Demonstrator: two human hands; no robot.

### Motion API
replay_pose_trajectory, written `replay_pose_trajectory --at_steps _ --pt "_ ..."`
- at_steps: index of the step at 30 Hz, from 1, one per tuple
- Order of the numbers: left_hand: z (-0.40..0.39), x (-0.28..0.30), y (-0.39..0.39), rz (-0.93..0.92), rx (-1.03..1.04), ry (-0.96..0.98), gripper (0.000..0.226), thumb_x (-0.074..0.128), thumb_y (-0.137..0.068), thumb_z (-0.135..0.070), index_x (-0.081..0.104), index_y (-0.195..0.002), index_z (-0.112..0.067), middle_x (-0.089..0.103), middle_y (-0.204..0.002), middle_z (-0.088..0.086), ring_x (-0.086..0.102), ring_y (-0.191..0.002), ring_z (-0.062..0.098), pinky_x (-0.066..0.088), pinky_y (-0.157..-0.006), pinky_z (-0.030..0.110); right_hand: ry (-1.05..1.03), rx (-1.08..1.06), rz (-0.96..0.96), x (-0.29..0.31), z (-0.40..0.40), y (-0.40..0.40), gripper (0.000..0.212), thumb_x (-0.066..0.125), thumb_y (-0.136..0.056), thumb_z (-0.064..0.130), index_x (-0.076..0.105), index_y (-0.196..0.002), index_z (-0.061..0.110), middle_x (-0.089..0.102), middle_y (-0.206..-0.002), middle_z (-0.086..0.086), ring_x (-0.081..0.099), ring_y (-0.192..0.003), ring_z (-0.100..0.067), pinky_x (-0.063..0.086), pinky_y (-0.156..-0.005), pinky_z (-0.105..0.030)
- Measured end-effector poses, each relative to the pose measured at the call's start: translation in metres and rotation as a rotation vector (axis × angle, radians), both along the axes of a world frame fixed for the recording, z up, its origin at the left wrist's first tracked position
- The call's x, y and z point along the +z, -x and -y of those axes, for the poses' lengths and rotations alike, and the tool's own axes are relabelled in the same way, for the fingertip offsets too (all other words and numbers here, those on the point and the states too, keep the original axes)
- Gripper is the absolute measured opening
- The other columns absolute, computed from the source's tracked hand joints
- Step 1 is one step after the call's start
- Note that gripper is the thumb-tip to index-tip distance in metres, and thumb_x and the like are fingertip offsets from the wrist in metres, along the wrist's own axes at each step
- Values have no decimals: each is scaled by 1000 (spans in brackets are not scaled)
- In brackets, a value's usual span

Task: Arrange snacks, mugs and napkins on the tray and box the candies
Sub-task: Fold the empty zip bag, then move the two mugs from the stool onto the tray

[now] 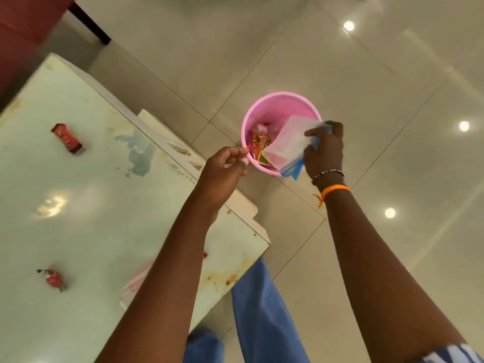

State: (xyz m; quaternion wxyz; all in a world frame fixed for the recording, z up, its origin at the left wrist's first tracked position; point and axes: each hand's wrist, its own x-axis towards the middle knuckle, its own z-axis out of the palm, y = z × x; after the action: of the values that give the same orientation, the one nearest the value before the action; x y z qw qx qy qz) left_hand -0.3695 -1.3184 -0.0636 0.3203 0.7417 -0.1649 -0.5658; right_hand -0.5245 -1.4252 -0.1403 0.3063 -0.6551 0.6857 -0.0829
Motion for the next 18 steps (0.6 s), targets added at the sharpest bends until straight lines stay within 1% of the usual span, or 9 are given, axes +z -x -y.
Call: replay_pose_trajectory --at_steps 3,4,6,7,9,11,13,15,18 --pt "3 -12 0 -9 17 13 17 46 -93 -12 57 -102 -23 60 -112 5 61 -89 14 48 -83 24 -131 144 -82 -36 10 -17 46 43 -76 -11 58 -118 1 18 -151 -16 45 -126 -34 39 -99 -31" --pt "3 -16 0 -17 27 13 18 46 -93 -12 58 -98 -24 60 -110 5 61 -86 12 48 -82 23 -213 204 -97 -46 12 -21 49 44 -79 -9 54 -125 4 8 -155 -17 38 -132 -35 34 -106 -31" --pt "2 -22 0 -28 50 13 22 46 -93 -12 58 -91 -30 61 -107 4 61 -83 10 48 -80 21 -393 281 -96 -63 15 -26 55 44 -84 -5 44 -136 13 -3 -158 -16 26 -141 -31 24 -109 -25" --pt "1 -24 0 -32 64 16 23 47 -93 -12 58 -88 -32 61 -105 3 61 -82 9 48 -79 21 -450 286 -82 -66 16 -27 56 42 -85 -5 43 -137 16 0 -158 -15 23 -143 -26 20 -109 -21" --pt "-4 -23 -2 -44 98 19 24 47 -92 -12 58 -86 -32 62 -103 2 62 -82 9 49 -80 22 -429 243 -23 -64 15 -31 51 41 -86 -5 51 -131 16 17 -156 -14 24 -143 -22 17 -109 -21" --pt "-9 -19 -5 -47 136 21 22 47 -92 -11 59 -89 -29 62 -103 2 63 -84 10 49 -83 25 -318 167 74 -50 10 -37 44 42 -83 -7 63 -118 9 43 -143 -15 38 -134 -25 28 -108 -26" --pt "-16 -10 -7 -44 180 30 19 47 -92 -10 60 -95 -24 62 -106 5 63 -87 13 49 -84 26 -263 98 165 -28 0 -44 37 44 -79 -8 69 -105 4 61 -124 -15 53 -116 -26 40 -99 -30" --pt "-26 1 -10 -44 240 47 19 46 -92 -9 60 -97 -22 62 -105 5 63 -88 13 50 -81 23 -311 36 298 -3 -16 -53 30 46 -80 -7 69 -96 4 67 -102 -14 57 -91 -22 45 -87 -34" --pt "-46 21 -11 -42 349 87 21 44 -92 -7 61 -97 -19 62 -100 4 63 -84 12 50 -81 22 -443 -28 556 41 -53 -71 25 45 -86 -7 64 -102 -6 58 -78 -4 50 -66 -9 42 -69 -22"
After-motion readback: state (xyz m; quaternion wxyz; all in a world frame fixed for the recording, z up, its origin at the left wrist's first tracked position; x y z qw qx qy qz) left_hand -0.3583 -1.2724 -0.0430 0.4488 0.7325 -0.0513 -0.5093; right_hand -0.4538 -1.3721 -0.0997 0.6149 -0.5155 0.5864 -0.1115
